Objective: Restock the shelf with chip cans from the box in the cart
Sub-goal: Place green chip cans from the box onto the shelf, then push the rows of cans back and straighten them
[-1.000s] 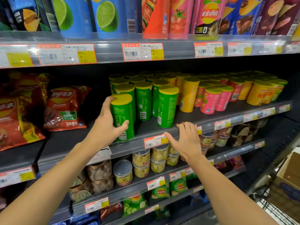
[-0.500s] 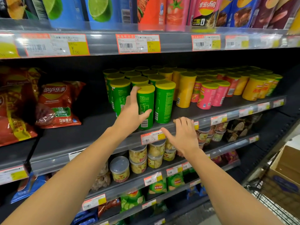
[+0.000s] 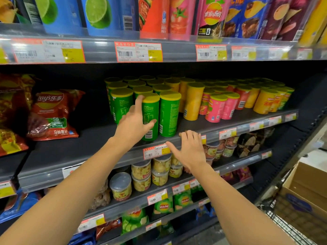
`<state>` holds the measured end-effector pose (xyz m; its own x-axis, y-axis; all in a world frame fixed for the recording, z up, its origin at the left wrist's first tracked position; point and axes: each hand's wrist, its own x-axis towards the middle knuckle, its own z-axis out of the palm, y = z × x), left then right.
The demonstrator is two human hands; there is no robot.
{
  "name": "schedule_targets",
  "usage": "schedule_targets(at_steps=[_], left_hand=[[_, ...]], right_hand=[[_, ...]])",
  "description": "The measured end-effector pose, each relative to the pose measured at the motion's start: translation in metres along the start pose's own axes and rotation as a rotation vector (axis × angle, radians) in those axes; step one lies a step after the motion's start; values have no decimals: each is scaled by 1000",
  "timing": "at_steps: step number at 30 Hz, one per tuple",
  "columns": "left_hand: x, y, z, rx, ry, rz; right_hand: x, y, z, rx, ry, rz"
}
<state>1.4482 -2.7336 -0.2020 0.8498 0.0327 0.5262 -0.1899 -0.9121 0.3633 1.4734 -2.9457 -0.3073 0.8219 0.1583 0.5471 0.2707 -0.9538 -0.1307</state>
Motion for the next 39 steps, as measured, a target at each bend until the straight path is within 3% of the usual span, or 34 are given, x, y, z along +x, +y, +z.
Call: schedule_targets(at_steps=[6,11,17,23,29,39], left_hand=[[-9,9,-1,204,81,-9],[-33,32,11,354,261,216],[-36,99,63,359,2,455],[-16,189,135,368,-178,511],[-4,289,196,377,-228,549],[34,403,268,315,-276,595]], right_hand=[[-1,4,-5,24,-29,-32],[8,25,-26,-4,-330,-160],[9,91,-50,31,-351,-231],[-2,188,-85,-58,-334,-186],[-17,289,-109,-207,-353,-152],[-20,417,-130,-203,-356,47]])
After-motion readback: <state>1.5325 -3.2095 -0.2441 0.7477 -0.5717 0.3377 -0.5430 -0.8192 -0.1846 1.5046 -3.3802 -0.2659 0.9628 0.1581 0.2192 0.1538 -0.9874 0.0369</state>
